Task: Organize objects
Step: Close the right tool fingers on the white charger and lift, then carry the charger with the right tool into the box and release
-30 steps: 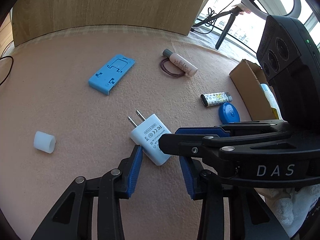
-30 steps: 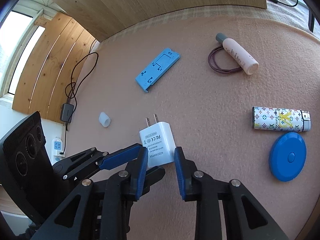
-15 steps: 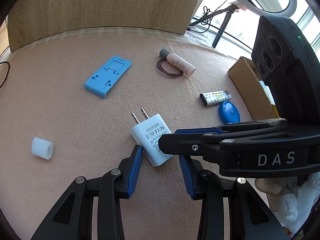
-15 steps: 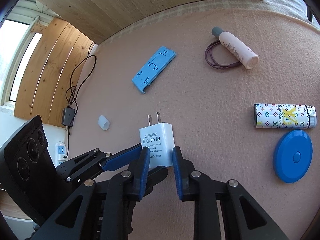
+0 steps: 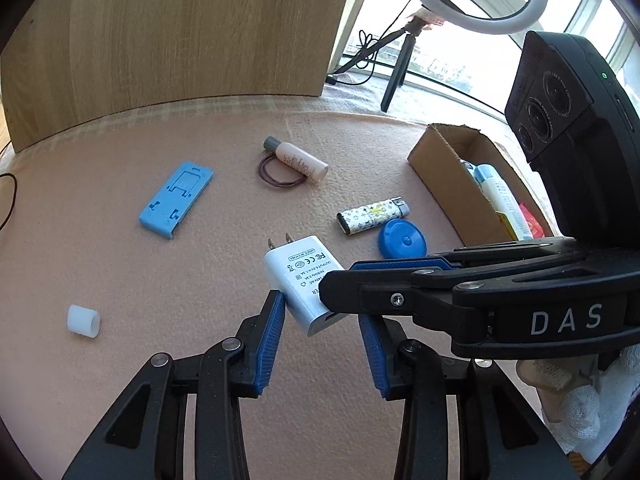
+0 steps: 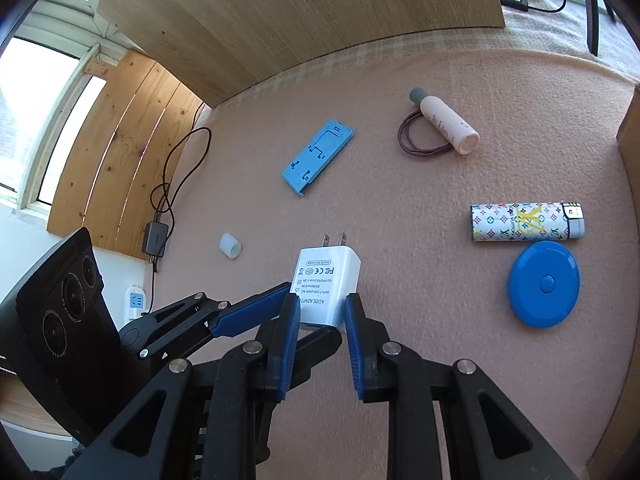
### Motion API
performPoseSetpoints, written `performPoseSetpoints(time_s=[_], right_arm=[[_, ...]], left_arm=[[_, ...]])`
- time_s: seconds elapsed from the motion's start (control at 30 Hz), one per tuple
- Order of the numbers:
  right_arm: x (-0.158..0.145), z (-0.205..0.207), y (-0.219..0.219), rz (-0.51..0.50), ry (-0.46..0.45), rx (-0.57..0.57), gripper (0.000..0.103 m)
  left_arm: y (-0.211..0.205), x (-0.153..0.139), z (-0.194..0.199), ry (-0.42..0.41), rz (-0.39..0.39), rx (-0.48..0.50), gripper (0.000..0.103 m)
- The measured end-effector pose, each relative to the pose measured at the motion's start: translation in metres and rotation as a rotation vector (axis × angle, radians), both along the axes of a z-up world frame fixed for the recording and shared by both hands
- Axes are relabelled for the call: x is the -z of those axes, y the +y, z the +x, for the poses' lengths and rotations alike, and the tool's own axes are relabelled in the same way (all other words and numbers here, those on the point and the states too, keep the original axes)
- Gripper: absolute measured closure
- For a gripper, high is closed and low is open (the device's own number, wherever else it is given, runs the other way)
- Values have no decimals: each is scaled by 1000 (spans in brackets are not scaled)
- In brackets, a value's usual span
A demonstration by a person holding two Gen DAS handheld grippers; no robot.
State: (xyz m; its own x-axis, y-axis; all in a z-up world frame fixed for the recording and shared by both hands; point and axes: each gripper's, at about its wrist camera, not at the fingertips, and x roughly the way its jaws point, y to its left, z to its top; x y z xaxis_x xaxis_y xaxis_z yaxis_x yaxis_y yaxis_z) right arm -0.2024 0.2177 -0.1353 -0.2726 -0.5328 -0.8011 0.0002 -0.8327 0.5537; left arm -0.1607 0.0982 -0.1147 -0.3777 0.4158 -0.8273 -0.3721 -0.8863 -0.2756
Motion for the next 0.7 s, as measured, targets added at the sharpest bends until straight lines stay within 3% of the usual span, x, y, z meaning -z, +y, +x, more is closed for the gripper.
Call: performPoseSetpoints(time_s=[0.4,0.7], right_arm=[[-55,58,102,51,97,173,82],[-80,105,199,85,142,349,82]], left_arm=[[126,-46,16,91,50,195,62],[238,-61,14,115,91,311,62]])
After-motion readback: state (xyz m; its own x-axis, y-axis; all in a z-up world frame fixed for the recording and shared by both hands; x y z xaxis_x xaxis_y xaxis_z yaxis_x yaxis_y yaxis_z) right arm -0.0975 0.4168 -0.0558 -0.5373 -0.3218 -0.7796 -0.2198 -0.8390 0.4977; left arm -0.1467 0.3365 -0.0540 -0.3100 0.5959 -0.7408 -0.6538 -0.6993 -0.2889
